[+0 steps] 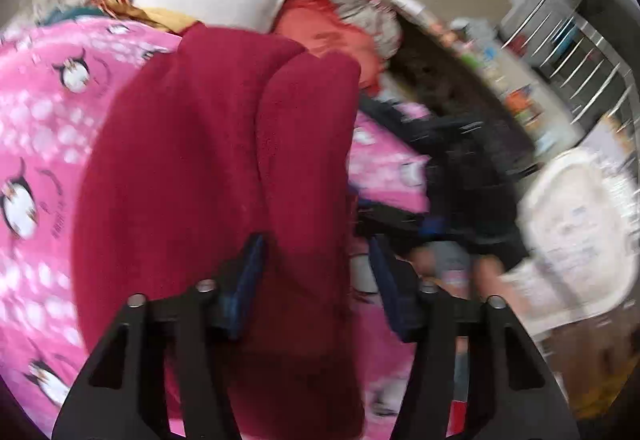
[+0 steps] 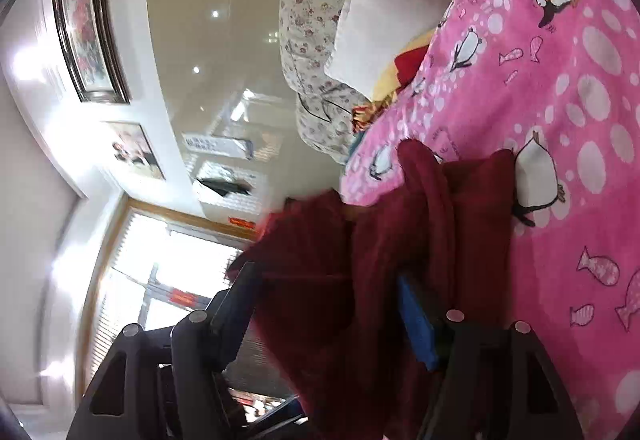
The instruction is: Fold small clothes
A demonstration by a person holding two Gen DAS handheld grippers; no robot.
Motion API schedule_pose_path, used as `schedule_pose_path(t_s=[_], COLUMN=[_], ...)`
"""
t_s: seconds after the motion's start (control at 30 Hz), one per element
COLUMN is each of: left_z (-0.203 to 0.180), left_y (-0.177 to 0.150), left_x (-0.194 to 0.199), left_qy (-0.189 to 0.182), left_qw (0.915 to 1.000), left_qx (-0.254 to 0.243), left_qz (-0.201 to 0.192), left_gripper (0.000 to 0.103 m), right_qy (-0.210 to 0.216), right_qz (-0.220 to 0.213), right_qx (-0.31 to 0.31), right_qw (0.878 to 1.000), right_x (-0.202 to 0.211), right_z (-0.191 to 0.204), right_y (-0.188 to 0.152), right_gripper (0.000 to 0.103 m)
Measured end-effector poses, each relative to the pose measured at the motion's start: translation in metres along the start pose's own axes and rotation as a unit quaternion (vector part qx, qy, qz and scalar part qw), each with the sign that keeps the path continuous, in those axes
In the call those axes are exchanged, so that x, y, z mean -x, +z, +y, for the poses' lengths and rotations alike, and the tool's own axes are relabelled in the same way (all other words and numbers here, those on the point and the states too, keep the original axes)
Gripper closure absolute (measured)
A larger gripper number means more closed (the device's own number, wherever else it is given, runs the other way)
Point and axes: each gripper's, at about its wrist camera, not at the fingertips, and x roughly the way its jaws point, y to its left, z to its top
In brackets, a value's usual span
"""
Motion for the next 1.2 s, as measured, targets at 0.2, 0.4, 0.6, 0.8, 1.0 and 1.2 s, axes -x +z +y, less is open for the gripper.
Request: schedule_pose_path(t_s=[0.2, 0.4, 0.6, 0.8, 1.0, 1.2], left_z=[0.005, 0.030, 0.028, 0.021, 0.008, 0.014], left_y=[-0.014, -0.050, -0.070, -0.054, -0.043, -0.049], left_x=[0.061, 0.047, 0.012, 0.011, -0.006, 0.020], left_qy=[0.036, 0.085, 0.076, 0.066, 0.060, 0.076], left_qw=[0.9980, 0.9948, 0.9952, 0.9971, 0.9969, 0.9949], left_qx=[-0.038, -0.054, -0.061, -0.037, -0.051, -0.065], left_qz=[-0.036, -0.018, 0.009, 0.005, -0.007, -0.005], left_gripper=[0.040, 0.040, 0.040, 0.040, 0.034, 0.034], right_qy=[-0.049, -0.037, -0.104, -0.243, -0.305, -0.296], right_qz=[0.018, 0.029, 0.051, 0.054, 0.036, 0.013], right_qx=[0.054, 0.081, 0.159, 0.312, 0.315, 0.275], right_qw=[0.997, 0.996, 0.980, 0.917, 0.898, 0.915], right_x=[0.002, 0.005, -0.016, -0.052, -0.055, -0.022], right_z=[0.017, 0.026, 0.044, 0.085, 0.068, 0.061], right_y=[0.000, -0.009, -0.016, -0.028, -0.007, -0.009], right_gripper=[0.035, 0.019, 0.028, 0.083, 0.081, 0.062])
